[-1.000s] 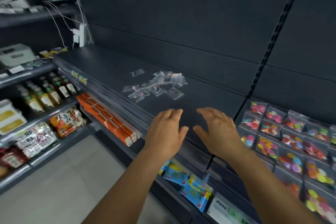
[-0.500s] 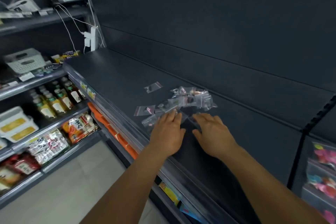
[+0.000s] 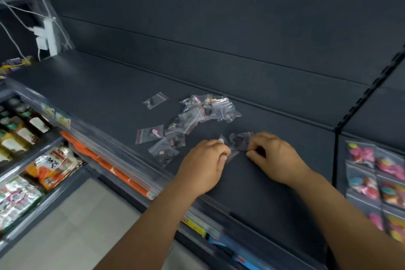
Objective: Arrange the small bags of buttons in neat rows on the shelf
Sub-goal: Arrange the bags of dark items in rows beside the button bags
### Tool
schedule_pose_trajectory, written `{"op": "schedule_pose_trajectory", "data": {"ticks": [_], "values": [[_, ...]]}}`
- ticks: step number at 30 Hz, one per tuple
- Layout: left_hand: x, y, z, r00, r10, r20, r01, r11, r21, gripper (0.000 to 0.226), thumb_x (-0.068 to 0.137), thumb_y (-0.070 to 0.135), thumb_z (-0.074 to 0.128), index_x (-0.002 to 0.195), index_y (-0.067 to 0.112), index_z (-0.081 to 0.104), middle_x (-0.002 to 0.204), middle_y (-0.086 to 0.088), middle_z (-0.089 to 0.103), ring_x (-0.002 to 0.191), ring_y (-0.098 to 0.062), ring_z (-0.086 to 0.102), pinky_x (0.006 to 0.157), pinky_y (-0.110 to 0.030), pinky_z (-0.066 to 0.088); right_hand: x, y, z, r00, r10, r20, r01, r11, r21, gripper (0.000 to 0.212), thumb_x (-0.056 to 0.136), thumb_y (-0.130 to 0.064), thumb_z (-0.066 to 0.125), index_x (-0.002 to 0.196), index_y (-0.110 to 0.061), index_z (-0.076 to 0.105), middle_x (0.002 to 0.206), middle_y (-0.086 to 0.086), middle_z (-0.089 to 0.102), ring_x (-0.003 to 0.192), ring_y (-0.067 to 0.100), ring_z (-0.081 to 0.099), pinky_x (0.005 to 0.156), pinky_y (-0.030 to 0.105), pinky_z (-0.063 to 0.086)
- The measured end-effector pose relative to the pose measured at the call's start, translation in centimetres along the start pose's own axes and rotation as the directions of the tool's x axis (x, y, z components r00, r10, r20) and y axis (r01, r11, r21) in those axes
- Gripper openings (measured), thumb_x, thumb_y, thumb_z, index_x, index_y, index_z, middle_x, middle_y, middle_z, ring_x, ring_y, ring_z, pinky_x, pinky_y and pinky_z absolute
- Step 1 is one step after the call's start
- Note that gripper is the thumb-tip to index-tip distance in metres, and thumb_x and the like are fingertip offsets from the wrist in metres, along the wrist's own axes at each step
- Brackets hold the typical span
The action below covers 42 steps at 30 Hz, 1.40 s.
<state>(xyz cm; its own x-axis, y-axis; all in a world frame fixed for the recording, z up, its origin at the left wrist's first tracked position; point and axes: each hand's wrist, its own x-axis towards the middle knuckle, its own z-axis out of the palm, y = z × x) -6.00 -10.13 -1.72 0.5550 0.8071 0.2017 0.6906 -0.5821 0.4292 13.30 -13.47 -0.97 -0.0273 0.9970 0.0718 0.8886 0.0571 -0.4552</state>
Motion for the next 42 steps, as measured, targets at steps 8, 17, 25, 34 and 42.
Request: {"op": "schedule_pose_trajectory", "data": {"ticks": [8, 17, 25, 34, 42], "values": [[1.8, -0.8, 0.2, 0.970, -0.241, 0.026, 0.236, 0.964, 0.122, 0.056, 0.091, 0.047, 0.051, 0.135, 0.013, 0.047, 0.128, -0.008, 0.044, 0.123, -0.026, 0.036, 0.099, -0.035, 0.036, 1.3, -0.5, 1.3, 0.869, 0.483, -0.111, -0.482, 0.875, 0.039, 0.054, 0.087, -0.041, 0.058, 0.133, -0.016, 0.046, 0.128, 0.010, 0.047, 0.121, 0.031, 0.040, 0.100, 0.040, 0.038], [2.3, -0.7, 0.5, 0.967, -0.251, 0.035, 0.253, 0.943, -0.217, 0.017, 0.085, 0.020, 0.064, 0.094, 0.022, 0.049, 0.087, 0.009, 0.055, 0.091, -0.016, 0.056, 0.068, -0.024, 0.044, 2.4, -1.7, 2.0, 0.826, 0.542, -0.158, -0.515, 0.838, 0.179, 0.004, 0.088, -0.024, 0.055, 0.086, -0.020, 0.055, 0.097, 0.005, 0.058, 0.098, 0.026, 0.050, 0.072, 0.027, 0.039], [2.7, 1.1, 0.1, 0.964, -0.235, 0.122, 0.256, 0.717, -0.648, 0.016, 0.081, 0.015, 0.062, 0.085, 0.030, 0.064, 0.065, 0.013, 0.058, 0.051, 0.000, 0.053, 0.050, -0.013, 0.041, -2.2, -2.2, 0.5, 0.679, 0.612, -0.405, -0.341, 0.752, 0.564, 0.015, 0.088, -0.014, 0.054, 0.086, -0.026, 0.046, 0.079, -0.014, 0.053, 0.062, 0.005, 0.050, 0.040, 0.008, 0.036], [1.8, 11.0, 1.9, 0.924, -0.058, 0.378, 0.379, 0.266, -0.886, 0.017, 0.085, 0.005, 0.060, 0.080, 0.015, 0.047, 0.068, -0.002, 0.059, 0.064, -0.015, 0.069, 0.063, -0.025, 0.054, -11.9, -0.2, -4.0, 0.489, 0.750, -0.446, -0.300, 0.625, 0.721, 0.007, 0.081, -0.015, 0.057, 0.079, -0.019, 0.062, 0.068, 0.001, 0.066, 0.053, 0.012, 0.056, 0.054, 0.030, 0.049], [-1.9, 22.3, 5.6, 0.860, 0.147, 0.489, 0.420, 0.342, -0.841, 0.015, 0.084, 0.002, 0.066, 0.091, 0.015, 0.069, 0.087, -0.004, 0.071, 0.083, -0.021, 0.067, 0.085, -0.038, 0.054, -22.7, 2.9, -8.0, 0.369, 0.841, -0.396, -0.122, 0.466, 0.876, 0.025, 0.092, -0.018, 0.052, 0.070, -0.028, 0.057, 0.077, 0.001, 0.069, 0.066, 0.020, 0.069, 0.053, 0.029, 0.053]]}}
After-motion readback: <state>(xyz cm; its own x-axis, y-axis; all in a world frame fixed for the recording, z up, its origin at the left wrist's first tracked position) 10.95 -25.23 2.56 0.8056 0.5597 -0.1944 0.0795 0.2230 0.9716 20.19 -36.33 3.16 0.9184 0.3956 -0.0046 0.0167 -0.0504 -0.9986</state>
